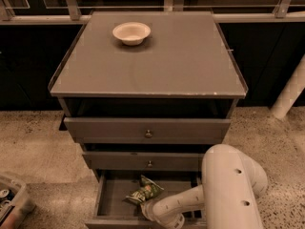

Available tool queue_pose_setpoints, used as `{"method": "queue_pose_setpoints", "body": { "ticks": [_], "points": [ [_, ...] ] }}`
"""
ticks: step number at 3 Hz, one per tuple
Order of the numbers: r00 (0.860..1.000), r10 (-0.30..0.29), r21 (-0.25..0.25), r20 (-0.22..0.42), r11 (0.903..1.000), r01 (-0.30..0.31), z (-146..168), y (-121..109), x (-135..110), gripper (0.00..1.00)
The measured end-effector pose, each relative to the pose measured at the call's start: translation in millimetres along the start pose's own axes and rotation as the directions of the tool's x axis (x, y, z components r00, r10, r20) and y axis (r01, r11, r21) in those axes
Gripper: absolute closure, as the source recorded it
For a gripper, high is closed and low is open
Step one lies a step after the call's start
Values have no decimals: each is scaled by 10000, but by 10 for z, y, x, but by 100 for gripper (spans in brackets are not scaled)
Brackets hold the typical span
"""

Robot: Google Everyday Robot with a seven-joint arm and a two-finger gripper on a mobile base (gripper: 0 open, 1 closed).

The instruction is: Pick green jalapeno chip bag from bottom drawer and place on counter

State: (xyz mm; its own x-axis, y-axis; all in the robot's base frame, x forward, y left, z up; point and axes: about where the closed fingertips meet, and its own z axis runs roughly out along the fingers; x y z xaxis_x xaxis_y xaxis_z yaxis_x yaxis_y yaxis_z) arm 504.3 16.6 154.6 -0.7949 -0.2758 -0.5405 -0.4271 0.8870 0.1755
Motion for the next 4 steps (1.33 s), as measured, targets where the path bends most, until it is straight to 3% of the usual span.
{"method": "queue_pose_setpoints", "body": {
  "ticks": [1, 2, 3, 4],
  "points": [
    [9989, -392, -489, 254, 9980, 404, -180, 67, -35, 100],
    [9890, -1289, -1483, 722, 9792, 1385, -629, 130, -116, 100],
    [9740, -1989, -2384, 1086, 9460, 2198, -1121, 132, -134, 100],
    [9531, -2529, -3162, 1663, 9018, 2945, -1570, 194, -145, 100]
  ]
}}
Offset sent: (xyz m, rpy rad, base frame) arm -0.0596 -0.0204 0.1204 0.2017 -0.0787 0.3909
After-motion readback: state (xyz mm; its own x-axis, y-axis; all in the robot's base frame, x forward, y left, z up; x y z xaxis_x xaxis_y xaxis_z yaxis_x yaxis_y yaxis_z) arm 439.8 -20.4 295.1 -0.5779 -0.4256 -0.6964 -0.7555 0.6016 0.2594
